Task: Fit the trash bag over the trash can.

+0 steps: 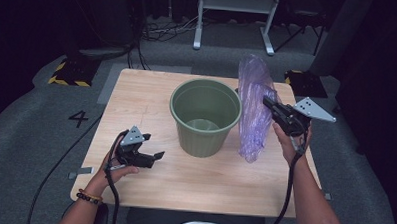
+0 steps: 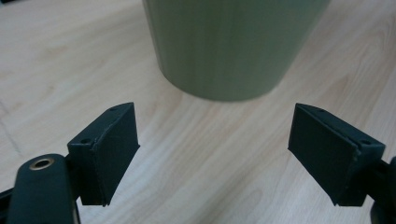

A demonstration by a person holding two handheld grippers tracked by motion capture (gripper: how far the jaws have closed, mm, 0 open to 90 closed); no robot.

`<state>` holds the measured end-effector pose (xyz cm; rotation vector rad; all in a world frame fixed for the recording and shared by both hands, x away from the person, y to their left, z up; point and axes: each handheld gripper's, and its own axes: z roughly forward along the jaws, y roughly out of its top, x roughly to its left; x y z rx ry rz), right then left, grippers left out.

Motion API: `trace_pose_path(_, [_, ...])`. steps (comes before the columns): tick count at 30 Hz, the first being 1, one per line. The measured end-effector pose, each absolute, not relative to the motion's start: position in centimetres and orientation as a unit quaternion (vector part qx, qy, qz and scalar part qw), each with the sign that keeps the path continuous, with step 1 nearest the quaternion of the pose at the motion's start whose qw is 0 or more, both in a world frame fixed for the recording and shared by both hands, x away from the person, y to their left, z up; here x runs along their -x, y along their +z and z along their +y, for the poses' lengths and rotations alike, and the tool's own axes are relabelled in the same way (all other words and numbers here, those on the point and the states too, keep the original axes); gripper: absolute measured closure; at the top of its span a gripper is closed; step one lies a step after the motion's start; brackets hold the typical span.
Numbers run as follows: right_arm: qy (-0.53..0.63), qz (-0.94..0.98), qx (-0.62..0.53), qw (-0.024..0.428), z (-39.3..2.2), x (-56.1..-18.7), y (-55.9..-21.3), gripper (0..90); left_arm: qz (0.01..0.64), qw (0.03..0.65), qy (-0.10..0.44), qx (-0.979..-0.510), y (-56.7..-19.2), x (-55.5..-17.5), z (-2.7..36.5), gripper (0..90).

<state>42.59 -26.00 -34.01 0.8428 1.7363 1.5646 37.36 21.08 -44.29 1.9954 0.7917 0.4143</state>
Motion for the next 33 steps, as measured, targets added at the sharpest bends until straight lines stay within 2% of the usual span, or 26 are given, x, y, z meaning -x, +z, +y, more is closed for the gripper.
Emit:
trace_pose_path(9, [0.601,0.655,-0.316,0.33,-24.9,-43.0,-32.5,88.4,0.289,0.515,0.205,-0.781,-39.5,-36.3,21.1,15.9])
trace_pose_path(18, [0.609,0.65,-0.31,0.332,-24.1,-43.4,-31.3,88.4,0.224,0.536,0.214,-0.785,-35.2,-35.9,17.9,15.8])
trace_pose_path(33, [0.616,0.635,-0.316,0.344,-21.7,-43.9,-29.0,88.5,0.148,0.533,0.213,-0.806,-33.1,-34.5,11.7,15.6])
